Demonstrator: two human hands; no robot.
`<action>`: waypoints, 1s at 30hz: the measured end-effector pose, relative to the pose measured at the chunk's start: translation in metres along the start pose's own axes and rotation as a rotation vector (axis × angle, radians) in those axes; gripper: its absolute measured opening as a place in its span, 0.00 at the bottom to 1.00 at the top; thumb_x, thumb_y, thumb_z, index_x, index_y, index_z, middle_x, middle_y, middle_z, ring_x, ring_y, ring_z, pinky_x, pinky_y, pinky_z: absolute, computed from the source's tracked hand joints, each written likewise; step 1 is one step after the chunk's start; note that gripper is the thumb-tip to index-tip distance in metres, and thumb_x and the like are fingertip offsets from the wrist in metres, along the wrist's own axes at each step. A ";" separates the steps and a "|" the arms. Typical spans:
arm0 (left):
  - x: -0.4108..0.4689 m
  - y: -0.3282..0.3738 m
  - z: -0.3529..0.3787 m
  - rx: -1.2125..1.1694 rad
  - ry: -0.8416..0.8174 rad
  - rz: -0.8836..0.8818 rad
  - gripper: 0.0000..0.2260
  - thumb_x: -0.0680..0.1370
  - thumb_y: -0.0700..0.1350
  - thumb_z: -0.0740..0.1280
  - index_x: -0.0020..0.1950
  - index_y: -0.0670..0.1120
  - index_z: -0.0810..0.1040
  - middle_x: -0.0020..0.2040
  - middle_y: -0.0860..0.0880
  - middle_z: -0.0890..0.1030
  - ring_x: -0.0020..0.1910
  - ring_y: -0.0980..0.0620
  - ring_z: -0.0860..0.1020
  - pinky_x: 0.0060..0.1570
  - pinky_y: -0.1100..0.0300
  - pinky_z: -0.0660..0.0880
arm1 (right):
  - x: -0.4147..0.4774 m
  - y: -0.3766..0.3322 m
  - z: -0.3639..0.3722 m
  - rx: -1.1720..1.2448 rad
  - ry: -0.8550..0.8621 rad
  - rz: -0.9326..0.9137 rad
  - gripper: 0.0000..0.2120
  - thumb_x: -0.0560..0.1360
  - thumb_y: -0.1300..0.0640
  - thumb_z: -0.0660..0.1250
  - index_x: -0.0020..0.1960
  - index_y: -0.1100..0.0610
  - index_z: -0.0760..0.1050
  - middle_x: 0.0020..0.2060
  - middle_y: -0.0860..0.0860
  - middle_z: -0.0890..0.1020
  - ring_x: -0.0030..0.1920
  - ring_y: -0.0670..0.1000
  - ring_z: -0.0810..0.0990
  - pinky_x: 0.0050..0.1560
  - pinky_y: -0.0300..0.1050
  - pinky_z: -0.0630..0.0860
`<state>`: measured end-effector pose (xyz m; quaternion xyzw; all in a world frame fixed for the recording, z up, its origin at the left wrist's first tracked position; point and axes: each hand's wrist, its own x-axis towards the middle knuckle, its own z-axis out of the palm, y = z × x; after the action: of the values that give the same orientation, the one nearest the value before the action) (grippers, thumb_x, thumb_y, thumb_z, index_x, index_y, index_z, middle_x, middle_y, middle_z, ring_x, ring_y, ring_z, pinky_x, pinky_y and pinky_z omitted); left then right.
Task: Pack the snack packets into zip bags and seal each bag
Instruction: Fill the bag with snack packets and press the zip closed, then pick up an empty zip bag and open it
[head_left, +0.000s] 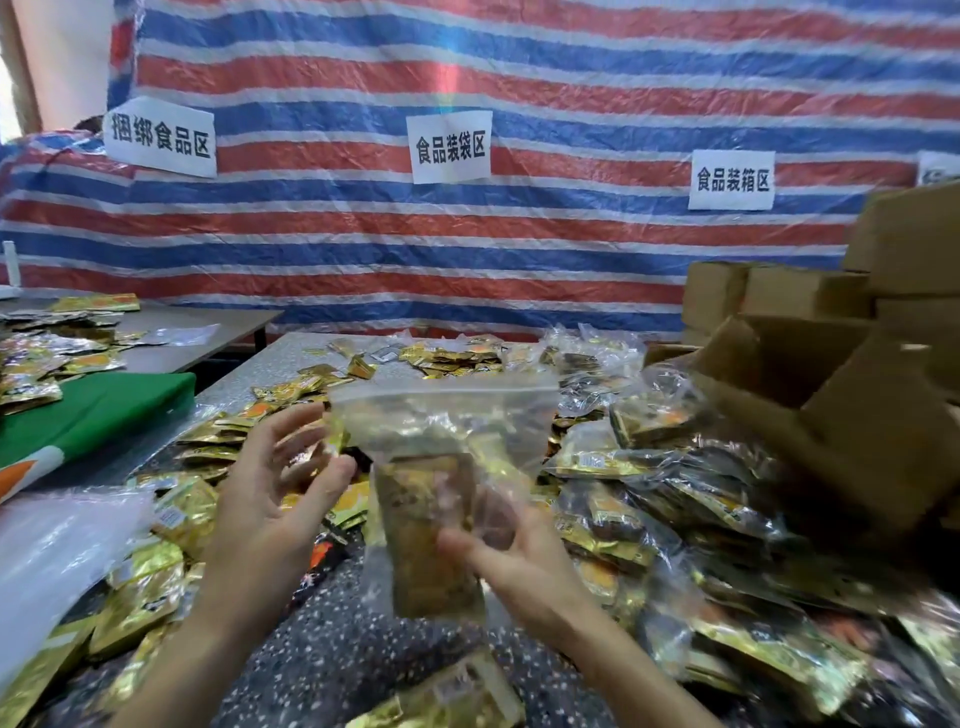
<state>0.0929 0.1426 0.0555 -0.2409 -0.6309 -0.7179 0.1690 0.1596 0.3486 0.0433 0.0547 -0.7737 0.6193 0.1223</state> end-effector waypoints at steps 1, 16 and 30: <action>0.000 0.000 0.003 0.015 -0.009 0.012 0.20 0.73 0.48 0.76 0.63 0.57 0.76 0.62 0.50 0.81 0.64 0.54 0.78 0.62 0.52 0.73 | 0.003 -0.007 -0.011 0.029 0.064 -0.010 0.09 0.77 0.59 0.71 0.56 0.55 0.77 0.51 0.51 0.86 0.54 0.50 0.84 0.51 0.48 0.83; -0.021 -0.007 0.020 0.153 -0.221 -0.095 0.08 0.71 0.52 0.69 0.49 0.60 0.82 0.52 0.56 0.83 0.52 0.56 0.81 0.53 0.53 0.77 | 0.111 -0.045 -0.148 -0.316 0.676 0.175 0.13 0.74 0.56 0.75 0.50 0.58 0.72 0.44 0.52 0.79 0.40 0.48 0.78 0.35 0.41 0.74; -0.024 -0.014 -0.010 0.275 -0.200 -0.146 0.10 0.77 0.42 0.70 0.45 0.59 0.82 0.48 0.57 0.83 0.48 0.56 0.82 0.44 0.62 0.76 | 0.141 -0.005 -0.162 -1.432 0.618 0.503 0.24 0.78 0.47 0.66 0.69 0.58 0.72 0.69 0.64 0.71 0.68 0.65 0.69 0.66 0.59 0.68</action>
<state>0.1040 0.1338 0.0300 -0.2390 -0.7527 -0.6076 0.0841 0.0446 0.5146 0.1177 -0.3849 -0.9021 -0.0286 0.1928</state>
